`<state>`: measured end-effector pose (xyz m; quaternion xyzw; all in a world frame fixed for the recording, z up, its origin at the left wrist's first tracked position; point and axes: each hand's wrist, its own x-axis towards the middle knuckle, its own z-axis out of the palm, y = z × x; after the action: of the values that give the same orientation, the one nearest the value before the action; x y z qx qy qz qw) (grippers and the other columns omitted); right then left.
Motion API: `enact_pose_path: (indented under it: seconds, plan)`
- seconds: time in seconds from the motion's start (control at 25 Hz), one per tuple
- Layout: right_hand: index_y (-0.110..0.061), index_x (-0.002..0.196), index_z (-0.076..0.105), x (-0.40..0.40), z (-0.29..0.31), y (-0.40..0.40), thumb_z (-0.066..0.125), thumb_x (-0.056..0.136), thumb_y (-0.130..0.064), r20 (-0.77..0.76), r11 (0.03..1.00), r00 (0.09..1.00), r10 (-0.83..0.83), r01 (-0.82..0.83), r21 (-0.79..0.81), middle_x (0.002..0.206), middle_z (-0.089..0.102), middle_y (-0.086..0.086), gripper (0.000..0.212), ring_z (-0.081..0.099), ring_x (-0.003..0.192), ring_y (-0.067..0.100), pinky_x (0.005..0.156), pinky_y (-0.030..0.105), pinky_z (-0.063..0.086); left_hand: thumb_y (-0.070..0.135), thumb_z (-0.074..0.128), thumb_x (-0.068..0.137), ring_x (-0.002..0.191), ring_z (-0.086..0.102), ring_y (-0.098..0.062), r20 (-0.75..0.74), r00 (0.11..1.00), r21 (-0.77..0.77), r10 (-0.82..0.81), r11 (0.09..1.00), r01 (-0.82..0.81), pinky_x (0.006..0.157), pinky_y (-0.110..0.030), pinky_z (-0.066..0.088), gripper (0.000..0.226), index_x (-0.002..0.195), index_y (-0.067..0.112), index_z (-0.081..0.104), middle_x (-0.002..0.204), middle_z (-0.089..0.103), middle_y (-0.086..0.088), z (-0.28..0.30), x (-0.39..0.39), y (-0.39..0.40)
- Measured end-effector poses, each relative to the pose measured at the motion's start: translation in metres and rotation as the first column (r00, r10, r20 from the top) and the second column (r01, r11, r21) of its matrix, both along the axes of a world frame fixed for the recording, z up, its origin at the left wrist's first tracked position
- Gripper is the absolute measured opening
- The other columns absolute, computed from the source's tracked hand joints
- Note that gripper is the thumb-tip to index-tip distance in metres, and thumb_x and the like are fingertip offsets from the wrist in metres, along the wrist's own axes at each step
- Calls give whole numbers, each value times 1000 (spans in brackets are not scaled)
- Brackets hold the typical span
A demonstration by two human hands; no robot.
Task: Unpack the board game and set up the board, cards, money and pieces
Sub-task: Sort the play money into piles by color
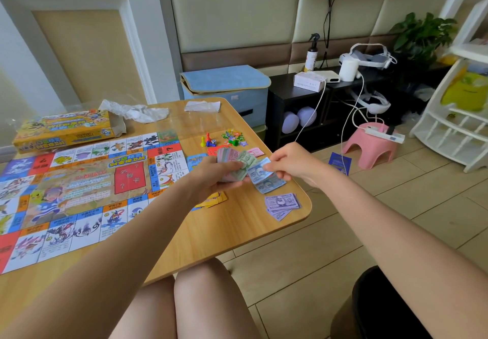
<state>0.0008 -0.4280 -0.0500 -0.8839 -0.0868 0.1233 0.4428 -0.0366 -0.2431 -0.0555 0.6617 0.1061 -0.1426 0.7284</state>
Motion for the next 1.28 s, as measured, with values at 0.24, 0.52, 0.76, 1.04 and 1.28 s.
enact_pose_path:
  seconds: [0.24,0.52,0.76,1.04,1.28]
  plan:
    - [-14,85,58,1,-21,0,75,75,-13,45,953,996,-73,83,-293,71,53,-4,20,54,71,15,57,23,40,5,59,89,68,71,-17,-41,999,-38,16,999,-18,52,-21,56,21,108,1,54,84,71,-14,-8,6,7]
    - [-11,90,61,-1,4,10,66,86,-27,32,998,999,11,-13,56,73,59,-4,17,52,61,10,49,22,41,7,66,83,64,70,-12,-15,998,41,-60,997,60,51,-17,53,23,104,2,59,86,69,-12,-8,6,-1]
    - [3,88,65,12,1,17,65,84,-3,61,966,990,-127,110,235,61,61,9,7,53,49,13,42,16,42,5,55,91,72,72,-22,-39,999,-221,26,975,-34,52,-21,56,21,109,-4,55,86,71,-17,4,11,1]
    - [-2,91,71,41,-23,26,72,79,-14,114,966,961,-254,257,-17,82,65,5,17,57,75,16,67,25,43,2,55,90,75,72,-21,-46,999,-97,22,995,-26,52,-20,55,23,113,-2,55,99,69,-18,-3,19,24]
    - [-10,99,56,43,-35,33,74,78,-22,275,923,941,-198,273,-272,102,53,4,31,52,95,20,77,30,42,9,62,87,71,71,-11,-33,998,-3,-59,998,59,52,-16,52,15,102,9,63,84,73,-5,-8,26,24]
